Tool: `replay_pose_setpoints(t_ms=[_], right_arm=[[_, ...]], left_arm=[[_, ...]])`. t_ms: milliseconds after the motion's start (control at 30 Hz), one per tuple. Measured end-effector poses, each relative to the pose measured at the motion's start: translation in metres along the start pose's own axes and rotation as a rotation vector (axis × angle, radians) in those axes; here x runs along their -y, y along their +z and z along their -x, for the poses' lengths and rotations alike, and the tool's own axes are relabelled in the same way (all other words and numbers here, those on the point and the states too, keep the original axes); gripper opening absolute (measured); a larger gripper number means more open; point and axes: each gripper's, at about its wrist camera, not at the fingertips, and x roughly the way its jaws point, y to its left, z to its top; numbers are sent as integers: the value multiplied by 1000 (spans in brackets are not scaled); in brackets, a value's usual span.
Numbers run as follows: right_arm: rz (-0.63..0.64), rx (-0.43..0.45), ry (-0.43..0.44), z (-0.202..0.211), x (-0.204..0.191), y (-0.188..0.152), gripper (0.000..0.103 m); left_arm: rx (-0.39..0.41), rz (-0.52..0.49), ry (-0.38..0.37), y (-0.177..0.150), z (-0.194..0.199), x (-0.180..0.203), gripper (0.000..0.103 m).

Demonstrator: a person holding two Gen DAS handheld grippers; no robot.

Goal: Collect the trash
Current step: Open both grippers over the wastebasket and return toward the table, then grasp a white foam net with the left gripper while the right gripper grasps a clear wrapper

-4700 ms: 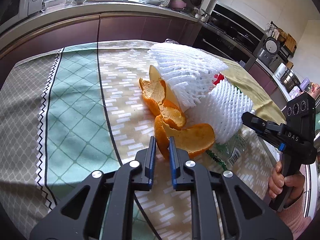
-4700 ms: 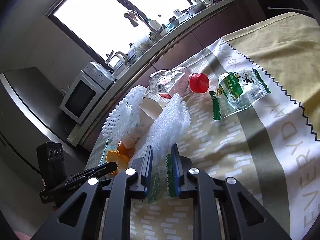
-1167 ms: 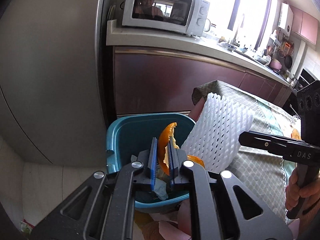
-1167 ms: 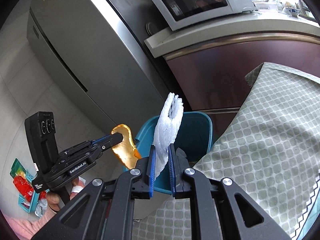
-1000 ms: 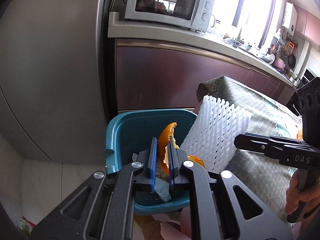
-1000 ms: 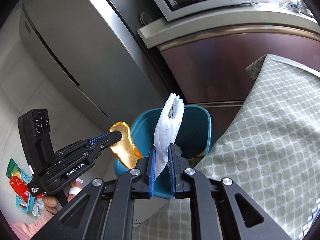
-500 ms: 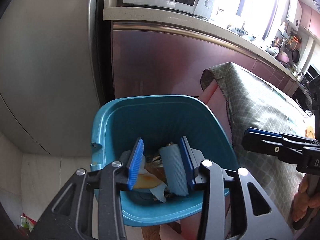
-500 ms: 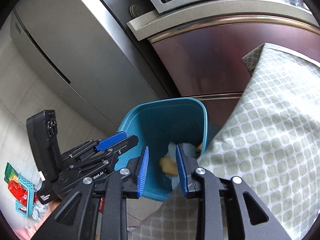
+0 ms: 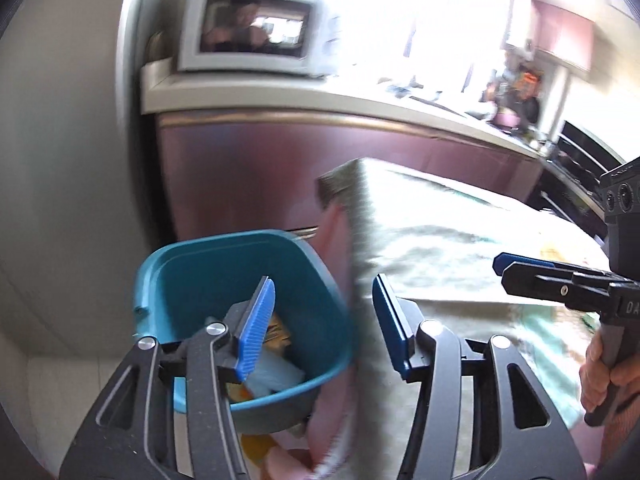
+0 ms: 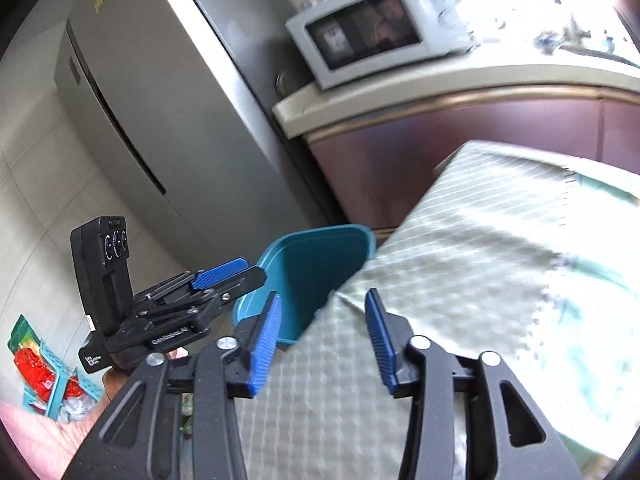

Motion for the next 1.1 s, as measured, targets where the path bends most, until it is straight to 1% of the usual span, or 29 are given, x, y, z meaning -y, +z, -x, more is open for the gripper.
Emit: replay_pose_setpoints(t_ms=[133, 300, 467, 667, 867, 1000, 1100], right_arm=[[-24, 74, -59, 50, 18, -14, 47], [-91, 163, -155, 112, 49, -34, 47], [-170, 233, -242, 161, 79, -56, 48], [-267, 291, -315, 202, 118, -78, 48], [-337, 336, -349, 224, 148, -93, 48], [-372, 355, -356, 234, 164, -102, 49], [-397, 368, -357, 242, 174, -108, 49]], left_arm=[[18, -54, -86, 1, 12, 38, 54], [10, -127, -191, 1, 13, 95, 54], [-15, -203, -278, -4, 1, 157, 55], [-47, -292, -360, -5, -24, 230, 55], [-92, -365, -402, -1, -56, 298, 55], [-121, -394, -411, 1, -75, 328, 55], [-137, -401, -399, 3, -90, 346, 55]])
